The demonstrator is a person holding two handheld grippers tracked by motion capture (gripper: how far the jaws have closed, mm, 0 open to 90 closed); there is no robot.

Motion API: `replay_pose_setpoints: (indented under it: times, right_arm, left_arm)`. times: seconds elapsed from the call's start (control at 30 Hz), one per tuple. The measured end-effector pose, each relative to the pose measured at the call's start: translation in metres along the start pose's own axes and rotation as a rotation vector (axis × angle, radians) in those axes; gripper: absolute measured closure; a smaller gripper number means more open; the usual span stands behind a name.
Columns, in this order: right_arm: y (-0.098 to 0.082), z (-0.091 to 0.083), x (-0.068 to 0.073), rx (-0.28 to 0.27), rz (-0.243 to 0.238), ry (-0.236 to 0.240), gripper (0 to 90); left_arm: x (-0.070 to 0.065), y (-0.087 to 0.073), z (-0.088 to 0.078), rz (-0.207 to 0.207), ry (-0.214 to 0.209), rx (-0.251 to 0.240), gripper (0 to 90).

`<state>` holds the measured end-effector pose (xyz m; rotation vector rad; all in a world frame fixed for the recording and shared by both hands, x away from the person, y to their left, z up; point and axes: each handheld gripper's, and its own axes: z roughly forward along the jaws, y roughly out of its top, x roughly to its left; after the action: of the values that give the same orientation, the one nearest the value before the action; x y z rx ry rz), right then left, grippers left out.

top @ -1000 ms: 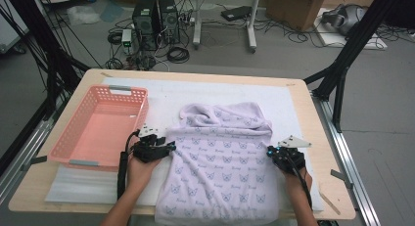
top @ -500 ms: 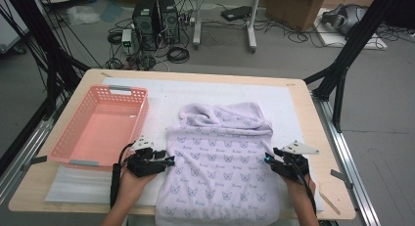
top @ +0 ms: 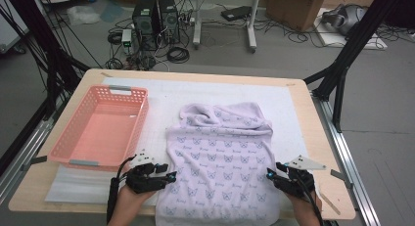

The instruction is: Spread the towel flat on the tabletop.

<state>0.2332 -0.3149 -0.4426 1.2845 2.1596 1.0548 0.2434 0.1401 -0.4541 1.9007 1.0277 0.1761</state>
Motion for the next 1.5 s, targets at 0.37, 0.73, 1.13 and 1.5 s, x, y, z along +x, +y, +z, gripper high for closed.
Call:
replay_pose_setpoints:
  times: [0.37,0.73,1.13,1.5]
  right_arm:
    - [-0.007,-0.001,0.012,0.051,-0.030,0.020,87.4]
    - [-0.016,-0.023,0.012,0.116,-0.036,0.108,88.2]
    - [-0.015,-0.005,0.013,0.026,0.024,-0.026,56.9]
    - [-0.020,-0.021,0.015,0.072,0.002,0.058,86.8]
  left_arm:
    - [-0.014,-0.008,-0.009,0.082,0.104,0.018,86.6]
    - [-0.025,-0.030,-0.035,0.077,0.063,0.028,85.1]
    - [-0.001,-0.009,-0.011,0.032,0.100,-0.027,47.8]
    - [-0.022,-0.022,-0.027,0.125,0.117,0.033,87.2]
